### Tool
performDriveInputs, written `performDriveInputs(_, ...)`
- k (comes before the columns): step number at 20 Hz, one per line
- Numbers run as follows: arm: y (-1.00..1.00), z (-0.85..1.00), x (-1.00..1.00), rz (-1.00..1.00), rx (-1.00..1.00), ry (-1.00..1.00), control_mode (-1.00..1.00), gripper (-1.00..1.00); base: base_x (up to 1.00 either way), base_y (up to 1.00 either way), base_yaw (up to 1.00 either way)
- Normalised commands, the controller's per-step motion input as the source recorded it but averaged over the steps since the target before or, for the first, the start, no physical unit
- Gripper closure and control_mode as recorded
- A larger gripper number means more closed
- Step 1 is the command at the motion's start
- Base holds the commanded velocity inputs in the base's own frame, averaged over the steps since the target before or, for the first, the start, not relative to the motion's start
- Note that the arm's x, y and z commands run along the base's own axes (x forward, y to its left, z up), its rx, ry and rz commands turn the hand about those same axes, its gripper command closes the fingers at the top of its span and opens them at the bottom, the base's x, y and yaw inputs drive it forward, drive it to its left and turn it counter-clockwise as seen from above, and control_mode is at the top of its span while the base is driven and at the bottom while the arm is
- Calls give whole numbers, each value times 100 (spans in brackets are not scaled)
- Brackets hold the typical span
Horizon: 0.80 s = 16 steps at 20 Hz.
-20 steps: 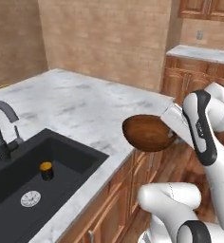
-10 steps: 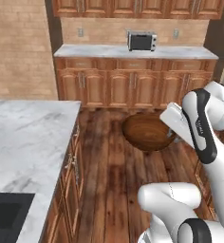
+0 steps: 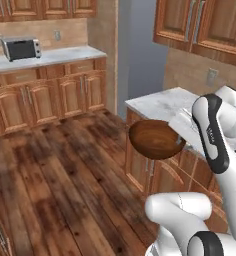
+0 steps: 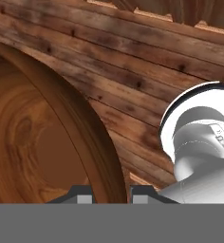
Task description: Pick the mug and place it in the sink. Pick the bowl and place it in the open cabinet and then close the cabinet.
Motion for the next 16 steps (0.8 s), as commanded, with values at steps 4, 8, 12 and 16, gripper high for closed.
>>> performDriveInputs(4, 0, 0, 0, 0, 0, 0, 100, 100, 16, 0, -77)
performDriveInputs(8, 0, 0, 0, 0, 0, 0, 100, 100, 14, 0, -72)
performDriveInputs(12, 0, 0, 0, 0, 0, 0, 100, 100, 3, 0, -69)
performDriveInputs(16, 0, 0, 0, 0, 0, 0, 100, 100, 0, -15, -72)
